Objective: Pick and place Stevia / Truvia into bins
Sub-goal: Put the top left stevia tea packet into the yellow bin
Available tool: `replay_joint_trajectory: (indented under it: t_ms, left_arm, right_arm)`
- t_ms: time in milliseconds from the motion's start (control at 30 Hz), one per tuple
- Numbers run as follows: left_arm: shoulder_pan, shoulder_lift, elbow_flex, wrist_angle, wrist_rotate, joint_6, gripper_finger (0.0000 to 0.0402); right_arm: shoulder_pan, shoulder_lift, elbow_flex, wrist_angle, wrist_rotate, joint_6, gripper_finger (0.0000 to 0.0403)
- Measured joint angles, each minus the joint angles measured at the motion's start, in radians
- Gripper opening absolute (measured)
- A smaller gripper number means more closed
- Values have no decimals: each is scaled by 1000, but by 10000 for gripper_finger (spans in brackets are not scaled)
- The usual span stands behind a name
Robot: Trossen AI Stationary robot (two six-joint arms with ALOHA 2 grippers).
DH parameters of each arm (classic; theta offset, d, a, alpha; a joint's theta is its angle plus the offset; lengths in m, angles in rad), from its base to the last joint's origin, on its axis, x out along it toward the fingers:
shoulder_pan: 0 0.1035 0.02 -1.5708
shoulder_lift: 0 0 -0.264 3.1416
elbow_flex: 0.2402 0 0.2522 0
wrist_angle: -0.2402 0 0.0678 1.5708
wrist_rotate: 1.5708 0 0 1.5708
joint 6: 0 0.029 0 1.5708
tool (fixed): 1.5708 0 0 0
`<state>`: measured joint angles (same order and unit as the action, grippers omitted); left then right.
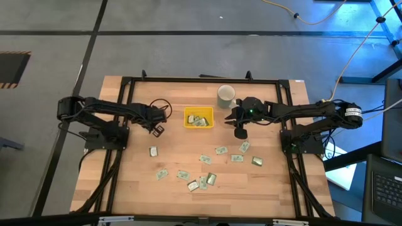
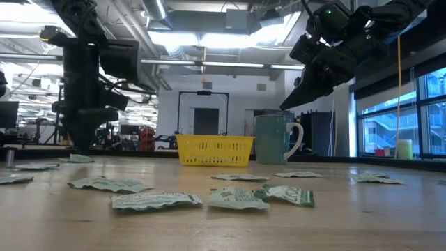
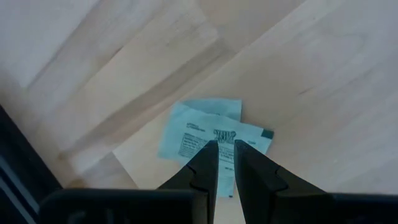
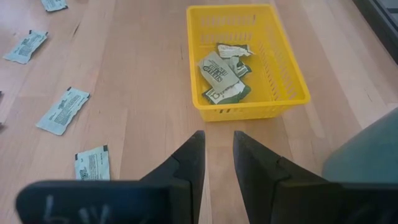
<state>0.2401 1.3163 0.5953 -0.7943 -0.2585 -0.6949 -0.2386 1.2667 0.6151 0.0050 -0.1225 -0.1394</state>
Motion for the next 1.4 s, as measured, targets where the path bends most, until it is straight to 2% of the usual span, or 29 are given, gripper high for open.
replay_joint_trajectory:
  t_ms: [533,767,1133,1400]
  left_arm:
    - [0,0,0,15,-8,0,46]
    - [-1,0,0,16,26,1,47]
    - [-1,0,0,14,15,0,116]
    - [-1,0,0,13,23,-38,108]
  right_arm:
    - [0,0,0,0,0,0,87]
    - [0,0,0,0,0,0,87]
    - [0,0,0,0,0,0,87]
    - [0,0,0,0,0,0,87]
